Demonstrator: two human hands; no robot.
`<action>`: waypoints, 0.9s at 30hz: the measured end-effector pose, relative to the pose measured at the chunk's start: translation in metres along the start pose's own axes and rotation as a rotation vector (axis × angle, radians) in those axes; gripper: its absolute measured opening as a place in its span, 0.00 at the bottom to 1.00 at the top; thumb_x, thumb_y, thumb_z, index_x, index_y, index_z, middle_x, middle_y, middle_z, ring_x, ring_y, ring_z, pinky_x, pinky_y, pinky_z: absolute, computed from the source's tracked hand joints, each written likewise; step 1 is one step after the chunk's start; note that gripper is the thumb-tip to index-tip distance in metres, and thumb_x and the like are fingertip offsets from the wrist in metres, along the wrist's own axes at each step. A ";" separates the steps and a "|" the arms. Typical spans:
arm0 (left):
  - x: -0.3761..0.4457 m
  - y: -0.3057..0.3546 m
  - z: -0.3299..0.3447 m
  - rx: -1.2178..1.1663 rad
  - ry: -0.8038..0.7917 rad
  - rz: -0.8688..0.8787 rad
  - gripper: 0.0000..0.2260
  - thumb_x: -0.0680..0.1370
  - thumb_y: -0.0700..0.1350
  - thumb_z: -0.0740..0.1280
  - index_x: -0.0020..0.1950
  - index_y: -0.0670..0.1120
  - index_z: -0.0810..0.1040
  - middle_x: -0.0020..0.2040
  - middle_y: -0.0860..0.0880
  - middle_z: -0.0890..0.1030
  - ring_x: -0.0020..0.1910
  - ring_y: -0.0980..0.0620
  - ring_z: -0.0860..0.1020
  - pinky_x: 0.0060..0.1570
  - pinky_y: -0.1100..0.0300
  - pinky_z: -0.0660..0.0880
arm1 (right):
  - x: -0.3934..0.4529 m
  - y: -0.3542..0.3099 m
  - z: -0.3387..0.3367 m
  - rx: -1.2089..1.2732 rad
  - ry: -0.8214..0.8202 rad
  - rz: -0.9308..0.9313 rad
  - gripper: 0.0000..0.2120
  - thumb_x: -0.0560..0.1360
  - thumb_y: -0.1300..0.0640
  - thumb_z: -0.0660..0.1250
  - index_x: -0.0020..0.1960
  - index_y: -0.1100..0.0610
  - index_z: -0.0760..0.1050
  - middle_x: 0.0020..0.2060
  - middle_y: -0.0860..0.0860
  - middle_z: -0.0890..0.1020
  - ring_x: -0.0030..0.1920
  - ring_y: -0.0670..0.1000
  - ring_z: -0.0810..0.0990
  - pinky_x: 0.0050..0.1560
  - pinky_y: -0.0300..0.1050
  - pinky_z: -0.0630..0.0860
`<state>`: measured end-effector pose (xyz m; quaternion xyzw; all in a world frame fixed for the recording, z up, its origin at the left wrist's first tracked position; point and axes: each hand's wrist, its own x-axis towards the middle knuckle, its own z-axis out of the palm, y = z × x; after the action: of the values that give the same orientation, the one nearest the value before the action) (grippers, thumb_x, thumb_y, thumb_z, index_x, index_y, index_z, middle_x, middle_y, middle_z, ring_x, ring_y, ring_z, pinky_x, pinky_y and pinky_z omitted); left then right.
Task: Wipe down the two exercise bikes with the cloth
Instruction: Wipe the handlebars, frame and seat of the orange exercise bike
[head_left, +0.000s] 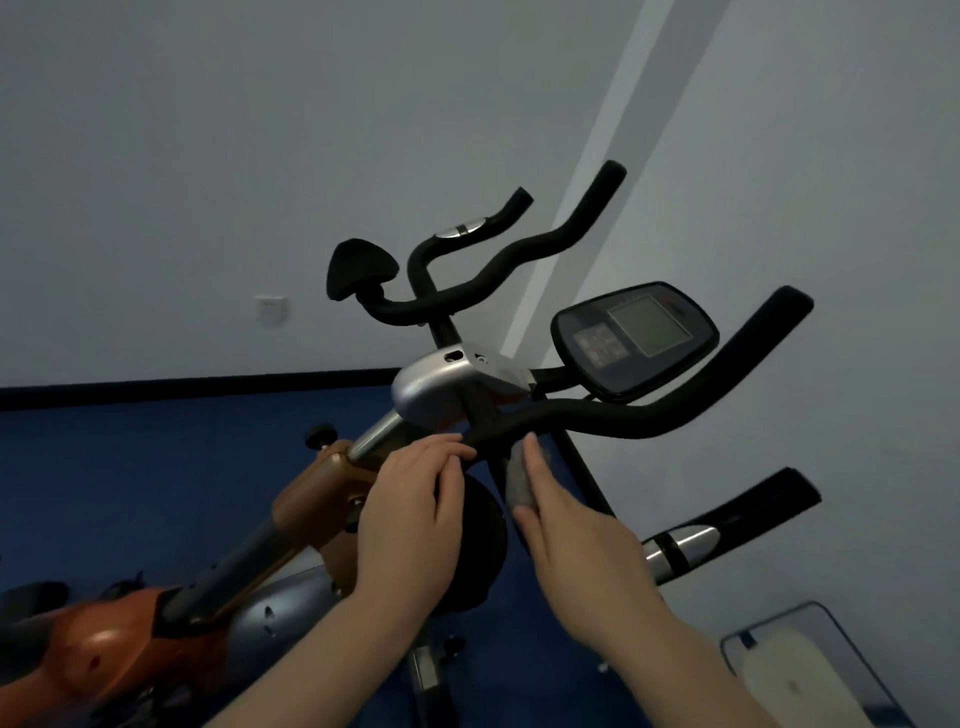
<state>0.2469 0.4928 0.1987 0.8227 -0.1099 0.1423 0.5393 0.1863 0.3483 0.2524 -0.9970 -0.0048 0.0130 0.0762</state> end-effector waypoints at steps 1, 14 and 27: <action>0.000 0.001 0.000 -0.006 0.000 0.005 0.12 0.79 0.49 0.57 0.53 0.57 0.79 0.55 0.64 0.77 0.58 0.67 0.72 0.56 0.71 0.66 | -0.001 0.003 0.001 -0.017 0.013 0.022 0.31 0.83 0.44 0.47 0.76 0.42 0.30 0.63 0.44 0.76 0.47 0.46 0.77 0.41 0.43 0.71; -0.002 0.001 0.001 -0.027 0.022 -0.032 0.11 0.80 0.49 0.56 0.50 0.60 0.77 0.53 0.67 0.77 0.57 0.68 0.72 0.50 0.72 0.66 | 0.000 0.011 0.006 -0.210 0.001 0.013 0.27 0.84 0.45 0.45 0.79 0.52 0.45 0.52 0.49 0.80 0.47 0.50 0.78 0.33 0.43 0.60; -0.003 0.006 -0.001 -0.019 0.039 -0.096 0.12 0.81 0.46 0.59 0.46 0.63 0.76 0.51 0.68 0.77 0.53 0.74 0.71 0.48 0.73 0.65 | -0.024 0.008 0.017 -0.347 0.065 -0.041 0.31 0.82 0.49 0.58 0.78 0.61 0.51 0.63 0.56 0.76 0.56 0.55 0.77 0.54 0.49 0.71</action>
<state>0.2424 0.4917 0.2032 0.8189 -0.0612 0.1311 0.5554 0.1622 0.3426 0.2345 -0.9948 -0.0250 -0.0217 -0.0967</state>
